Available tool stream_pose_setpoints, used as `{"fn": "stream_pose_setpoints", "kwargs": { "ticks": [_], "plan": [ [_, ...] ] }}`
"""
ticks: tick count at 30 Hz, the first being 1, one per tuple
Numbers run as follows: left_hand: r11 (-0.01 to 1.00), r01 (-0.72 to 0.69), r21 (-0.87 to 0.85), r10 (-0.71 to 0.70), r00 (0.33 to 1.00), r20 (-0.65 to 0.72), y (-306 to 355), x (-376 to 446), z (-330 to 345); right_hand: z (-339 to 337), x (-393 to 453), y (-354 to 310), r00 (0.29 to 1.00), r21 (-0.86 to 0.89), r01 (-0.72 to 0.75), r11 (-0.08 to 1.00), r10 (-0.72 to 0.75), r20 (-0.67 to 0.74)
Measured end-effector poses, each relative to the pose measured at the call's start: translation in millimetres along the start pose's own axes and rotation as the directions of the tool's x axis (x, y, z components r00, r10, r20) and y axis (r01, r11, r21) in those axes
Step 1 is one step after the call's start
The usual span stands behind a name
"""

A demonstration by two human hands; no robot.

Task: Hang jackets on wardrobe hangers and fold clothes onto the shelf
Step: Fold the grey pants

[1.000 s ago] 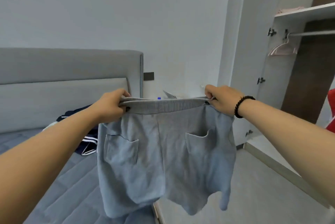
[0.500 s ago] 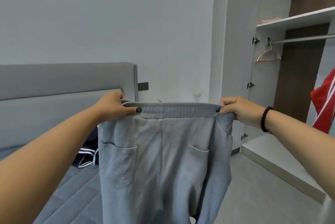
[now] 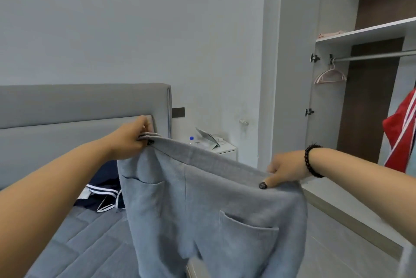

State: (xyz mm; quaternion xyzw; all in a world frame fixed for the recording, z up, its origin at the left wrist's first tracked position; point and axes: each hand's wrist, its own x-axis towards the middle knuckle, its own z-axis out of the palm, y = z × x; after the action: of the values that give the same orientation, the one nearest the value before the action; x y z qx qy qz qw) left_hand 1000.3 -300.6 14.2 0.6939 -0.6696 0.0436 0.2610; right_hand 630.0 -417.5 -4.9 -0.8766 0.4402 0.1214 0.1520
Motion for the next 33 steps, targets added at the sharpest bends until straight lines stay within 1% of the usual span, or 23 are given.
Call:
{"fn": "stream_pose_setpoints", "kwargs": {
  "ticks": [1, 2, 3, 5, 8, 12, 14, 16, 18, 20, 21, 24, 25, 27, 29, 31, 33],
  "plan": [
    [1.0, 0.002, 0.028, -0.002, 1.0, 0.0, -1.5, 0.1, -0.6, 2.8, 2.6, -1.1, 0.996, -0.177, -0.089, 0.98, 0.093, 0.015],
    [0.997, 0.0, 0.082, -0.001, 1.0, 0.004, -2.0, 0.1, -0.4, 5.3, 6.2, -1.8, 0.987, -0.294, -0.155, 0.943, 0.163, 0.002],
    [0.991, -0.006, 0.137, 0.005, 1.0, 0.007, -1.2, 0.1, 0.4, 6.0, 10.1, -2.8, 0.978, -0.344, -0.204, 0.917, 0.204, -0.037],
    [0.984, -0.002, 0.18, 0.005, 1.0, -0.014, 0.9, -1.0, 2.6, 2.6, 18.9, -1.5, 0.96, -0.36, -0.276, 0.891, 0.238, -0.146],
    [0.993, 0.002, 0.121, 0.003, 0.999, -0.043, 0.7, -3.6, 5.7, -6.7, 30.6, 3.0, 0.916, -0.343, -0.365, 0.865, 0.268, -0.298],
    [0.996, 0.064, 0.063, -0.066, 0.998, 0.024, -6.7, -2.3, 11.3, -20.5, 46.0, 7.7, 0.844, -0.308, -0.481, 0.821, 0.339, -0.415],
    [0.994, 0.108, -0.024, -0.107, 0.994, 0.022, -10.9, -0.6, 10.5, -28.6, 49.1, 5.5, 0.803, -0.263, -0.506, 0.821, 0.337, -0.492],
    [0.982, 0.135, -0.135, -0.14, 0.99, -0.028, -15.0, 0.5, 7.5, -36.0, 49.7, 3.3, 0.77, -0.221, -0.484, 0.847, 0.292, -0.568],
    [0.933, 0.173, -0.315, -0.201, 0.978, -0.06, -17.5, -1.0, 4.8, -41.7, 48.3, 2.6, 0.75, -0.145, -0.432, 0.89, 0.265, -0.605],
    [0.839, 0.241, -0.488, -0.292, 0.956, -0.029, -17.1, -3.1, 4.7, -45.2, 50.8, -1.5, 0.776, 0.045, -0.301, 0.953, 0.272, -0.569],
    [0.794, 0.285, -0.537, -0.342, 0.94, -0.005, -16.6, -2.5, 6.4, -45.7, 52.6, -5.9, 0.785, 0.163, -0.238, 0.957, 0.289, -0.548],
    [0.684, 0.373, -0.627, -0.453, 0.891, 0.036, -10.7, 2.6, 15.4, -44.4, 58.1, -24.0, 0.784, 0.431, -0.106, 0.896, 0.343, -0.518],
    [0.655, 0.381, -0.652, -0.475, 0.879, 0.037, -6.8, 4.7, 18.6, -44.1, 60.9, -29.4, 0.798, 0.49, -0.08, 0.868, 0.35, -0.49],
    [0.599, 0.391, -0.699, -0.515, 0.857, 0.038, 0.3, 8.9, 24.0, -43.1, 65.2, -44.0, 0.849, 0.587, -0.036, 0.809, 0.335, -0.409],
    [0.544, 0.384, -0.746, -0.53, 0.846, 0.049, 8.2, 11.6, 27.4, -43.6, 67.9, -62.7, 0.88, 0.692, 0.008, 0.722, 0.323, -0.347],
    [0.493, 0.367, -0.789, -0.539, 0.841, 0.054, 15.8, 13.2, 29.4, -45.7, 70.2, -82.5, 0.882, 0.74, 0.054, 0.67, 0.316, -0.351],
    [0.45, 0.35, -0.821, -0.554, 0.831, 0.051, 21.6, 15.6, 30.2, -51.2, 72.9, -102.6, 0.918, 0.742, 0.103, 0.662, 0.224, -0.327]
  ]
}}
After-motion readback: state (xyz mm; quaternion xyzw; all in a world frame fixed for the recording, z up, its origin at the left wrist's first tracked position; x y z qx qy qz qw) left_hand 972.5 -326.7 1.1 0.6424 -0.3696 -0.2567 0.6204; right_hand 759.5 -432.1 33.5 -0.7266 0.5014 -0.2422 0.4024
